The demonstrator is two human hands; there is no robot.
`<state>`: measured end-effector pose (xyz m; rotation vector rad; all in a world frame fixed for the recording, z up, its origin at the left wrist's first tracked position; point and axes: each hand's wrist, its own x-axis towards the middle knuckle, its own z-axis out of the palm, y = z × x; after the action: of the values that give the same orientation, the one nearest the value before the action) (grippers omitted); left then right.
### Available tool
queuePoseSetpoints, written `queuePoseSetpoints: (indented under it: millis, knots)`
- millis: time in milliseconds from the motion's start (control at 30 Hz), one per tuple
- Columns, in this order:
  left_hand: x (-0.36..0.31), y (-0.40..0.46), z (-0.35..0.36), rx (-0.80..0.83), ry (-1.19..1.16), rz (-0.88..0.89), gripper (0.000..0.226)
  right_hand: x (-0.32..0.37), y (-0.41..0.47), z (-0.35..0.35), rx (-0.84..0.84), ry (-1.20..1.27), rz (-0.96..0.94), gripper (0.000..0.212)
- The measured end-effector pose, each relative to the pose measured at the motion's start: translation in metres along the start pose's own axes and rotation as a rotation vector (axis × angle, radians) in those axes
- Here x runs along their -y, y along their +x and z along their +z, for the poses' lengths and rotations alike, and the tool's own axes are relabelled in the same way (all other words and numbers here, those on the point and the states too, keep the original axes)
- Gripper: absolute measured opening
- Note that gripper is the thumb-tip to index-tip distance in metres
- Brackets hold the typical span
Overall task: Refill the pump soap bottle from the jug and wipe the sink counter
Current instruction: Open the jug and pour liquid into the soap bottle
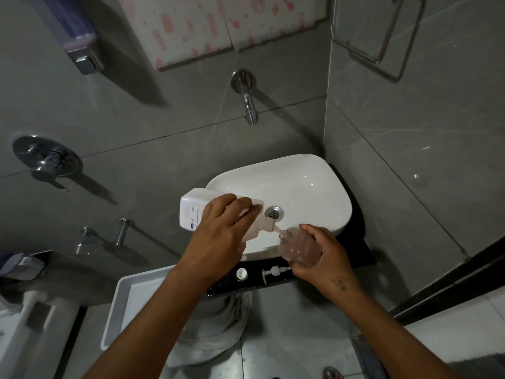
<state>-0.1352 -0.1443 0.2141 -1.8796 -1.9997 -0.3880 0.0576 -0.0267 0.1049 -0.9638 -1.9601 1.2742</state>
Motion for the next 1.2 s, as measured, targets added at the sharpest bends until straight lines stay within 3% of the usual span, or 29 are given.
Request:
queuePoseSetpoints:
  millis: [1200]
  knots:
    - [-0.0015, 0.0004, 0.0032, 0.009, 0.014, 0.001, 0.081, 0.0049, 0.0008, 0.0024, 0.025, -0.013, 0.018, 0.087]
